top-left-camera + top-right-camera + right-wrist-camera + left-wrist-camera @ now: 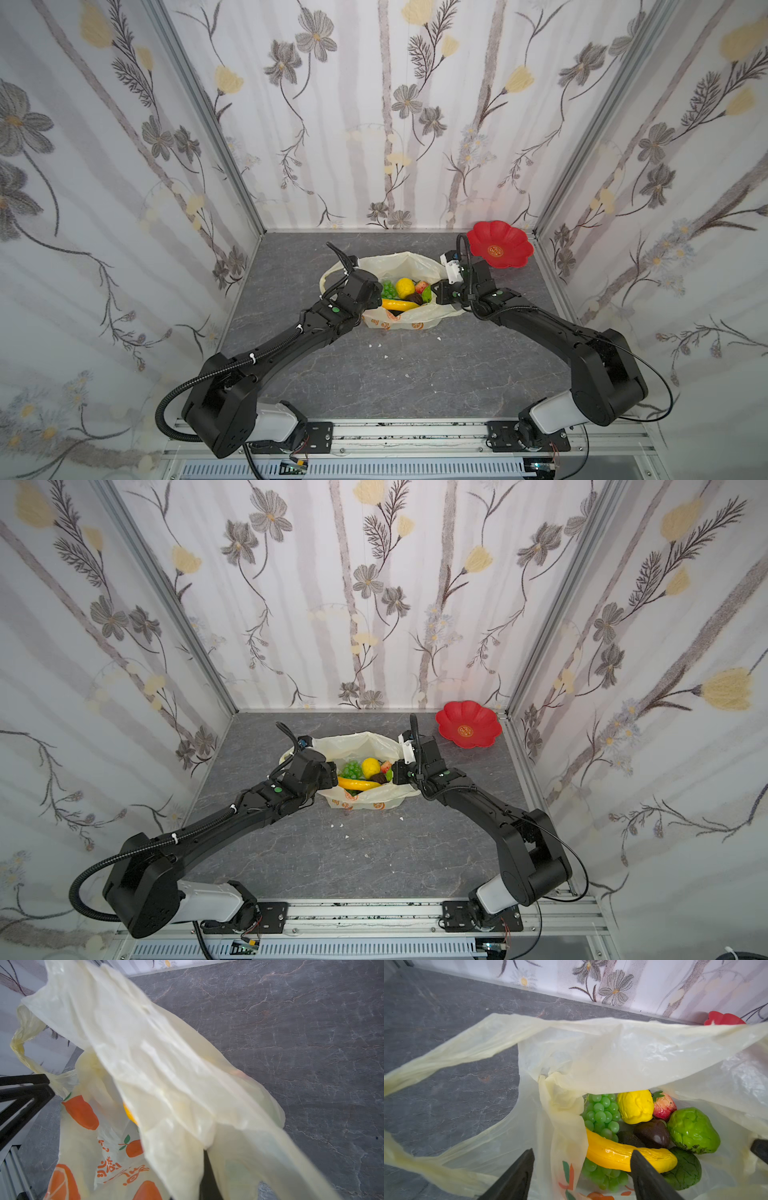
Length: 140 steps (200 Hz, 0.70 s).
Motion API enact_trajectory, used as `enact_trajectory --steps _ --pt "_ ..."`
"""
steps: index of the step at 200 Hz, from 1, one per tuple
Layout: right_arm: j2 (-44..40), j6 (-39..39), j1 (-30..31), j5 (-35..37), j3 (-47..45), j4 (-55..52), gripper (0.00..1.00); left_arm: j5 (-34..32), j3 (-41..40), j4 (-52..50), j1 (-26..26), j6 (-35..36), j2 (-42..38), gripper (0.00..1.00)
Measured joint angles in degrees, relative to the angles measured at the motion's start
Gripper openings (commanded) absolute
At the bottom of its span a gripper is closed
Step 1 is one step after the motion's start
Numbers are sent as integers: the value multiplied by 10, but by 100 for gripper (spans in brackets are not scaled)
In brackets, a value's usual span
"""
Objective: Take fruits out of the plastic bag
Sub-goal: Spread open the plastic bag at the center of the table.
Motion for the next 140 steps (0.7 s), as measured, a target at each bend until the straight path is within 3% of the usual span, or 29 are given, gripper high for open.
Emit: enact_trajectory --steps 33,76,96,119,140 --pt "0 -5 3 3 0 -3 0 -64 45 -4 0 46 59 86" --pt "-4 -9 7 7 -2 -4 0 -115 159 -2 9 120 194 83" --pt "-7 -12 7 8 -9 -4 0 -119 216 -11 29 150 259 67" --pt "-10 -17 6 12 -16 -4 0 -103 267 -14 61 163 307 37" --pt "-14 -20 -6 10 -25 1 0 -38 290 -15 102 157 337 9"
